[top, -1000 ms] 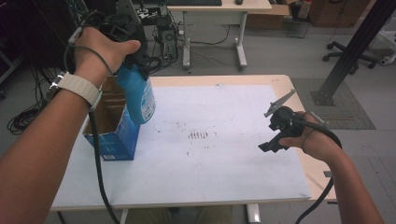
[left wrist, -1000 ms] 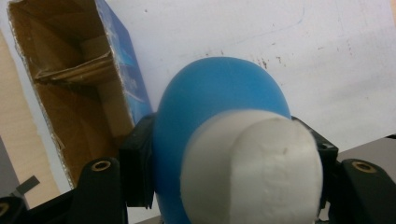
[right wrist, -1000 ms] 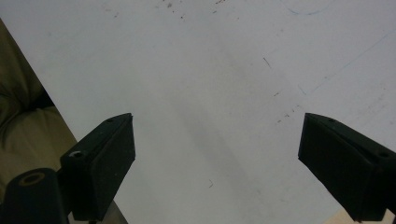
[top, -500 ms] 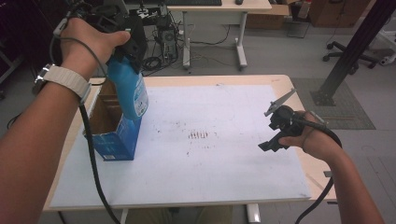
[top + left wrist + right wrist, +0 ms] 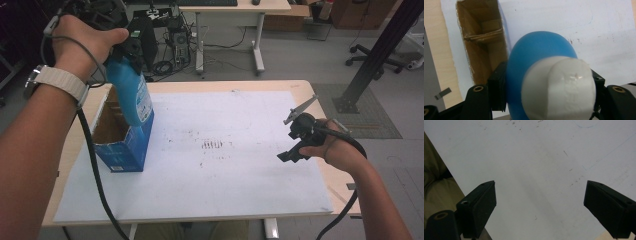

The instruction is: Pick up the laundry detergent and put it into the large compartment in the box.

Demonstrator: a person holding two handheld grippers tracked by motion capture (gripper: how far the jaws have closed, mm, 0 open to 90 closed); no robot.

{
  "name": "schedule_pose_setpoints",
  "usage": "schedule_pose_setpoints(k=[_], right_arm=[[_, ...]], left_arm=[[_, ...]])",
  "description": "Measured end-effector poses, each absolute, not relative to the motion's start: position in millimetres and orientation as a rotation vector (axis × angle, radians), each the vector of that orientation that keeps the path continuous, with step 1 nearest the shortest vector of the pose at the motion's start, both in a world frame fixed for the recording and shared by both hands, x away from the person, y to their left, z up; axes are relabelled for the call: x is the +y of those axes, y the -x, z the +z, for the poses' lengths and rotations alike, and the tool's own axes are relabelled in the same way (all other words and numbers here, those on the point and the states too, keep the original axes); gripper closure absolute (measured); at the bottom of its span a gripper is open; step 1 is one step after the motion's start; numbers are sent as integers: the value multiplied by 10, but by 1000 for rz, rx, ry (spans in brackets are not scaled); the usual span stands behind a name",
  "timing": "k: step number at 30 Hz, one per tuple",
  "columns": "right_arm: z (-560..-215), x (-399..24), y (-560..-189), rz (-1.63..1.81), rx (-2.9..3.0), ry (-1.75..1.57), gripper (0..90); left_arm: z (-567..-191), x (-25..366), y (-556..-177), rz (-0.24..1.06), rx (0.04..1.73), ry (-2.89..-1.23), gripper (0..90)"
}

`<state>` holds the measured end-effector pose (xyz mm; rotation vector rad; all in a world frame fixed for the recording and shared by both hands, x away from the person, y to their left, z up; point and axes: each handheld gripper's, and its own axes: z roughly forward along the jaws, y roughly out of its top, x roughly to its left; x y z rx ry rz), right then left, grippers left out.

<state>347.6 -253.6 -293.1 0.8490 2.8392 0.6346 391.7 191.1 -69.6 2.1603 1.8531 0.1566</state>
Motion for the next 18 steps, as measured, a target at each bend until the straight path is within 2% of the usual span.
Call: schedule_pose_setpoints(k=[18], right_arm=[[-2949, -2560, -3486, 627, 2840, -862, 110]], left_arm=[[-660, 2163, -3904, 207, 1942, -2103, 375]])
